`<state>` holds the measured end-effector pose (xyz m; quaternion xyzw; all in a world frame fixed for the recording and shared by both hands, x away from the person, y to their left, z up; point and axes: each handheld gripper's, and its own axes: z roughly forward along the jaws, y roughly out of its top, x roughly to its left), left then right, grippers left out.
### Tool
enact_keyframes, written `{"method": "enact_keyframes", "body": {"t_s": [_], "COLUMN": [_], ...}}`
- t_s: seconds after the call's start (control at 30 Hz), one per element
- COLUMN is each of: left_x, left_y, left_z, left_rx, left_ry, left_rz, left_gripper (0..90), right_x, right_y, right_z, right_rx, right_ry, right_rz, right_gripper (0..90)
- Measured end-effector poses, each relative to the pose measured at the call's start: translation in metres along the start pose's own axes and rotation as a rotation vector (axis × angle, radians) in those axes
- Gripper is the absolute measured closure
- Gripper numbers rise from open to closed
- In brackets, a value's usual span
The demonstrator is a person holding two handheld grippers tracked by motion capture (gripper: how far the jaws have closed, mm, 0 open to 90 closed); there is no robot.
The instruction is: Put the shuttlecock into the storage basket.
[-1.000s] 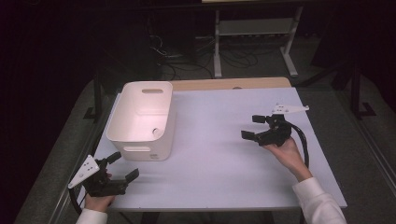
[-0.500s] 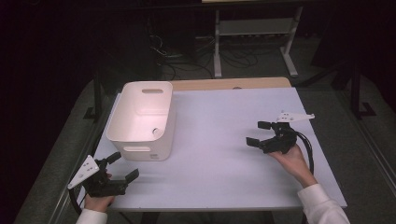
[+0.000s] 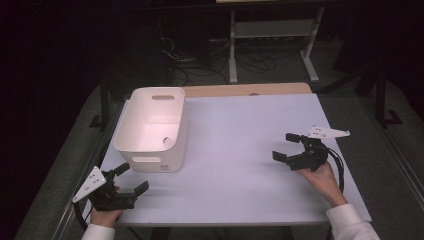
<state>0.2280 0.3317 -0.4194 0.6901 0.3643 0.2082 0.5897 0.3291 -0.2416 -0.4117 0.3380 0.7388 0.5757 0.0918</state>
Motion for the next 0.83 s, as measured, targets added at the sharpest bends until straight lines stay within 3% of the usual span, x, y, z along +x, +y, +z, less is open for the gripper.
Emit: {"method": "enact_keyframes", "body": {"t_s": [0.3, 0.83], "left_x": [0.000, 0.001], "left_y": [0.000, 0.000], "left_z": [0.000, 0.000], "left_rx": [-0.003, 0.001], "left_ry": [-0.001, 0.000], "left_rz": [-0.002, -0.002], "left_gripper": [0.0, 0.0], "right_x": [0.004, 0.005], "right_y": [-0.009, -0.020], "right_z": [-0.015, -0.022], "right_rx": [-0.038, -0.015], "right_ry": [-0.051, -0.068], "right_rz": [-0.034, -0.037], "right_gripper": [0.0, 0.0]}}
